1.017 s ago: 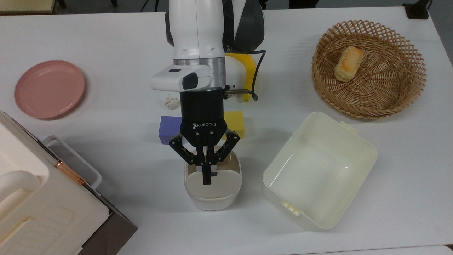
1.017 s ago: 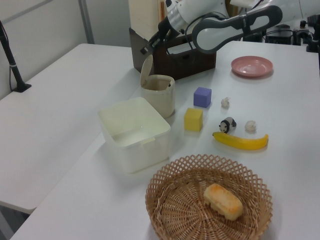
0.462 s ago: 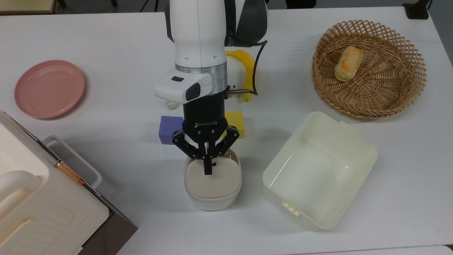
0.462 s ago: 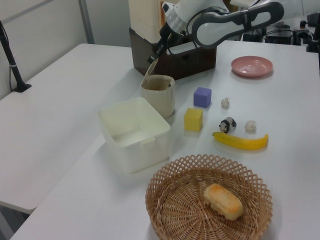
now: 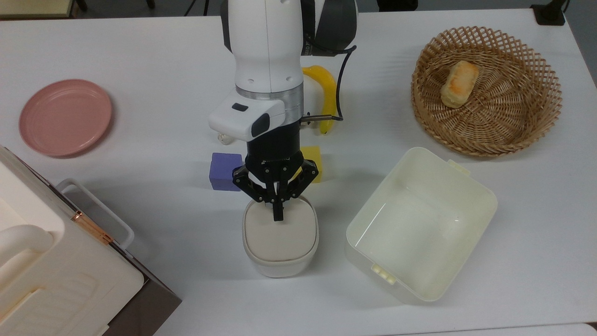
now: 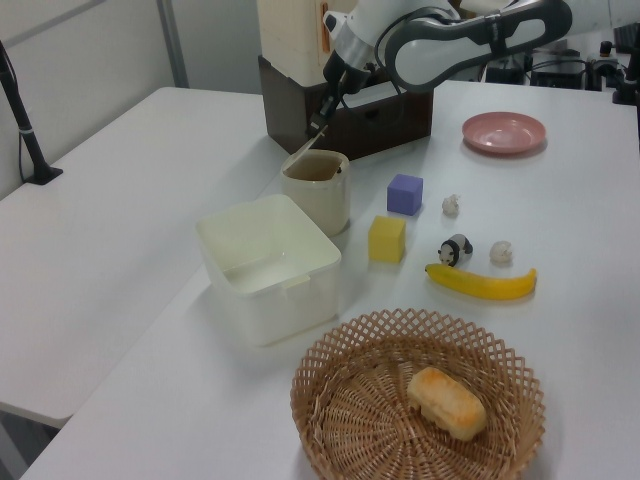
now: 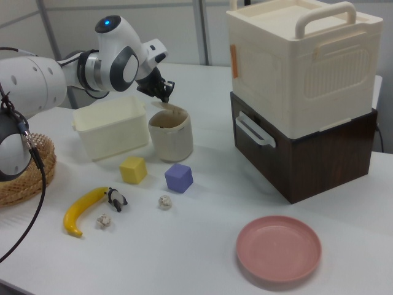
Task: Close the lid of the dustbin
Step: 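Press the lid flat onto the dustbin rim with the gripper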
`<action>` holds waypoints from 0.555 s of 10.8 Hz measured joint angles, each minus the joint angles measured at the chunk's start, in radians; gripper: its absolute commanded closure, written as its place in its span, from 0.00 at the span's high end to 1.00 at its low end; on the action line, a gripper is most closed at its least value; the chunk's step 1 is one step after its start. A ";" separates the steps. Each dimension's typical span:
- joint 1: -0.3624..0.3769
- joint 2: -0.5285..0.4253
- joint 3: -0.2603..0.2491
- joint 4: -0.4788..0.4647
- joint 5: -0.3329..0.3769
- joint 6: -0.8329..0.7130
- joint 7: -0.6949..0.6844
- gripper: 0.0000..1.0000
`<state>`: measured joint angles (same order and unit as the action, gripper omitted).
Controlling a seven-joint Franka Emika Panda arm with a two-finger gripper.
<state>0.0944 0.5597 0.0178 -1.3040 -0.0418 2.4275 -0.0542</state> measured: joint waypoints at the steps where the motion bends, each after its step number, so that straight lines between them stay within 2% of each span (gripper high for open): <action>1: 0.001 0.001 0.000 -0.008 0.000 -0.003 0.000 0.00; 6: 0.002 0.012 0.000 -0.056 0.000 -0.004 -0.003 0.00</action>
<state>0.0960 0.5720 0.0182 -1.3604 -0.0418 2.4235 -0.0569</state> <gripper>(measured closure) 0.991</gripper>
